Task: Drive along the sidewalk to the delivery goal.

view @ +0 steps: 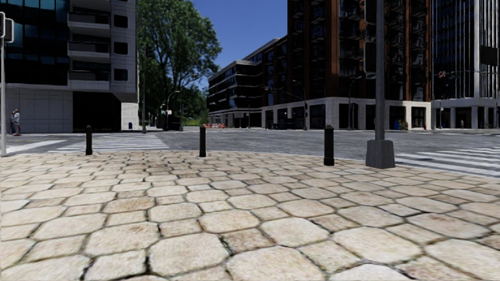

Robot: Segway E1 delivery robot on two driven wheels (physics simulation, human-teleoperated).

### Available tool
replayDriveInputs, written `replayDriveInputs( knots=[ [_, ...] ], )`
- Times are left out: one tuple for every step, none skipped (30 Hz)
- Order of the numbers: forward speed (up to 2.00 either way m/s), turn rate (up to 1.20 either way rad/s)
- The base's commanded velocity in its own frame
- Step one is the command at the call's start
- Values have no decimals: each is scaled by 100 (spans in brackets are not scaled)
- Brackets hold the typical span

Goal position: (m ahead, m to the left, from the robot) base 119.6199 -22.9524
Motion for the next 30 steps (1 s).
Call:
replayDriveInputs(
  knots=[
    [147,-68],
    [148,-68],
    [149,-68],
    [152,-68],
    [152,-68],
    [153,-68],
    [153,-68],
    [154,-68],
    [154,-68],
    [154,-68],
    [155,-68],
    [157,-68],
    [158,-68],
    [160,-68],
    [161,-68],
    [161,-68],
    [162,-68],
    [162,-68],
    [162,-68],
    [162,-68],
    [162,-68],
    [162,-68],
    [163,-68],
    [163,-68],
    [163,-68],
    [163,-67],
    [163,-66],
    [163,-63],
    [163,-62],
    [163,-61]
  ],
)
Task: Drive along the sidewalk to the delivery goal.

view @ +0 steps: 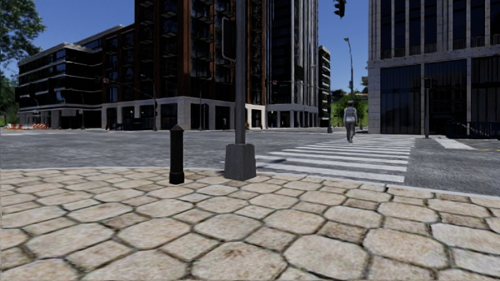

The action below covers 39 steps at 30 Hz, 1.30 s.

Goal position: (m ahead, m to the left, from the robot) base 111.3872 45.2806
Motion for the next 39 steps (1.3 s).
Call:
replayDriveInputs(
  knots=[
    [163,-61],
    [163,-61],
    [164,-61],
    [164,-61],
    [164,-60],
    [164,-60],
    [164,-59],
    [164,-58],
    [164,-58],
    [164,-57],
    [165,-57],
    [165,-56],
    [166,-56],
    [166,-56],
    [200,-55],
    [200,-55],
    [200,-55],
    [200,-55],
    [200,-55],
    [200,-54],
    [200,-54],
    [200,-53],
    [200,-51],
    [200,-49],
    [200,-49],
    [200,-49],
    [200,-48],
    [200,-47],
    [200,-45],
    [200,-45],
    [200,-44],
    [200,-42],
    [200,-38],
    [200,0],
    [200,0],
    [200,0],
    [200,0],
    [200,0],
    [200,0]
  ],
)
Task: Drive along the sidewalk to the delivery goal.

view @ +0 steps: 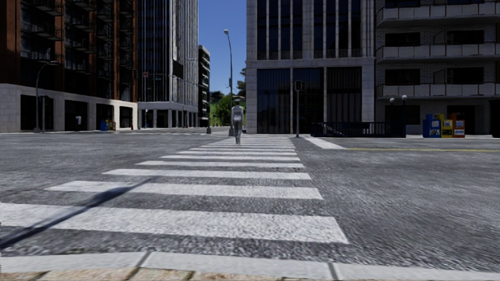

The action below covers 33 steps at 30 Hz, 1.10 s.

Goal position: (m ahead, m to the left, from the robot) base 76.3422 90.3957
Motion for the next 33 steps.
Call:
replayDriveInputs(
  knots=[
    [200,0],
    [200,0],
    [200,0],
    [200,0],
    [200,0],
    [200,0],
    [200,0],
    [200,0],
    [200,0],
    [187,0],
    [164,0],
    [146,0],
    [135,0],
    [124,0],
    [116,0],
    [112,0],
    [107,0],
    [103,0],
    [100,0],
    [100,0],
    [100,0],
    [100,0],
    [100,0],
    [100,0],
    [100,0],
    [100,0],
    [100,0],
    [100,0],
    [100,0],
    [100,0],
    [100,0],
    [101,0],
    [104,0]
  ],
)
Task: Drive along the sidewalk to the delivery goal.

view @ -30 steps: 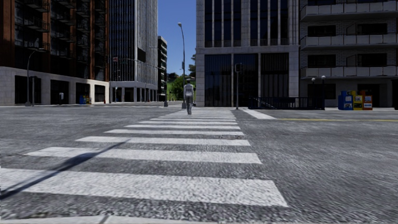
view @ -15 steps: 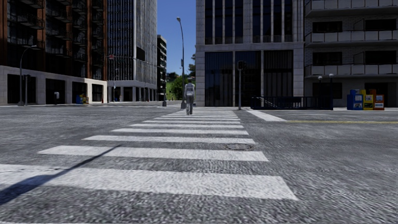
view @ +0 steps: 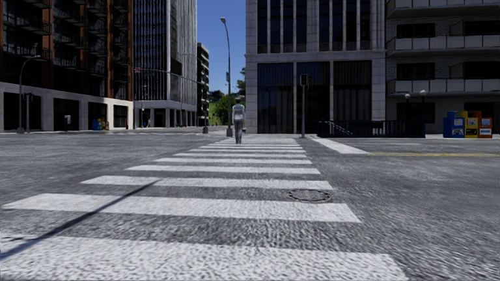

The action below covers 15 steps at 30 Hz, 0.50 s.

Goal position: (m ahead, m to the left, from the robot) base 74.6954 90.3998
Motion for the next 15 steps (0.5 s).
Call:
replayDriveInputs(
  knots=[
    [108,0],
    [112,0],
    [118,0],
    [121,0],
    [122,0],
    [124,0],
    [124,0],
    [125,0],
    [126,0],
    [126,0],
    [126,0],
    [127,0],
    [127,0],
    [128,0],
    [128,0]
  ],
)
